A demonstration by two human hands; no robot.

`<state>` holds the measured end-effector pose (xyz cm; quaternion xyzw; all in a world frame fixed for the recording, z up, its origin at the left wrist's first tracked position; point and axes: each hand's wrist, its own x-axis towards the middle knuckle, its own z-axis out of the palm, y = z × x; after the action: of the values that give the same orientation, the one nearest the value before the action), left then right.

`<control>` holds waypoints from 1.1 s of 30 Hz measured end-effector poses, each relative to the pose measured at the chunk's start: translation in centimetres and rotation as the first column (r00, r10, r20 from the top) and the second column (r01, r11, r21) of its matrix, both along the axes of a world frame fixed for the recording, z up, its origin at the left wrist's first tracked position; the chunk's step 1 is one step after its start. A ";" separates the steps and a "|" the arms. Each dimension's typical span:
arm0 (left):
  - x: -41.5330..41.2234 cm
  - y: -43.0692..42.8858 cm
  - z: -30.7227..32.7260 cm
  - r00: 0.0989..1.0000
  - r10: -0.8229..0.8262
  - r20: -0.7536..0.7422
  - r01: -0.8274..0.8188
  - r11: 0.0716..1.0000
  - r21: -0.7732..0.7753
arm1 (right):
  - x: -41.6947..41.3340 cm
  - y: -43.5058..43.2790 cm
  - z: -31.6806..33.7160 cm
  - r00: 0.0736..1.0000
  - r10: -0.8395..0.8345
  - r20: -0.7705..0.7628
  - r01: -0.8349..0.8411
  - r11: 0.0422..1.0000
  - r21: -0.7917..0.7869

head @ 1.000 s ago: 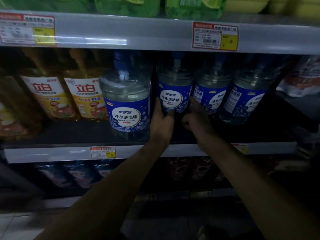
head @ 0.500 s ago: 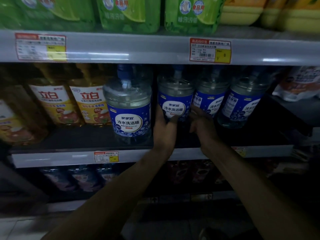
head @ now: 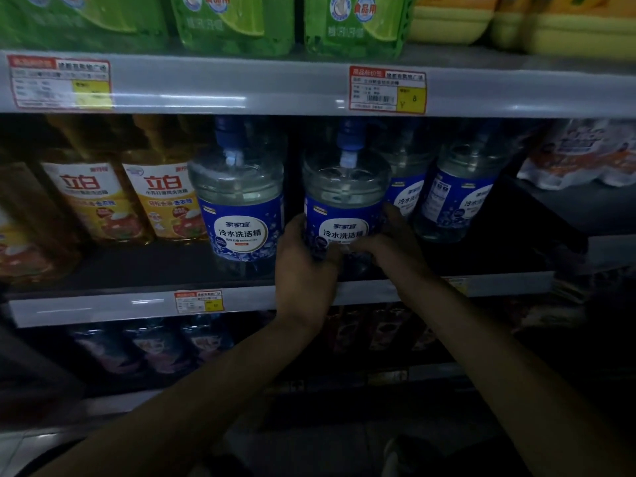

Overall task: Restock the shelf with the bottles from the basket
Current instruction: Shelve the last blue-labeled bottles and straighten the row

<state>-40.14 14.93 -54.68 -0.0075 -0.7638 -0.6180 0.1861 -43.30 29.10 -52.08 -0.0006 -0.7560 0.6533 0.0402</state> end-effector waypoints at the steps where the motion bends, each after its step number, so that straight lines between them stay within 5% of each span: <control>1: 0.0 0.0 0.1 0.999 0.025 -0.021 -0.024 0.999 0.024 | -0.1 0.0 0.0 1.000 -0.003 0.002 0.003 1.000 0.006; 13: -1.1 0.8 0.7 0.994 0.022 -0.109 -0.008 0.992 0.125 | 0.1 0.4 -1.3 0.993 0.084 -0.084 -0.082 0.996 0.029; 23: -0.4 1.4 1.1 0.989 -0.034 -0.147 0.030 0.999 -0.030 | 1.1 1.0 -2.8 0.974 -0.042 -0.221 0.066 0.992 0.105; 33: 0.8 7.0 1.1 0.983 -0.051 -0.177 0.058 0.998 0.038 | 2.6 6.9 -1.6 0.950 -0.086 -0.301 0.151 0.969 0.198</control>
<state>-39.34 21.90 -53.53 -0.0789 -0.7303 -0.6362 0.2360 -40.74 36.00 -53.70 0.0542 -0.8077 0.5556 0.1899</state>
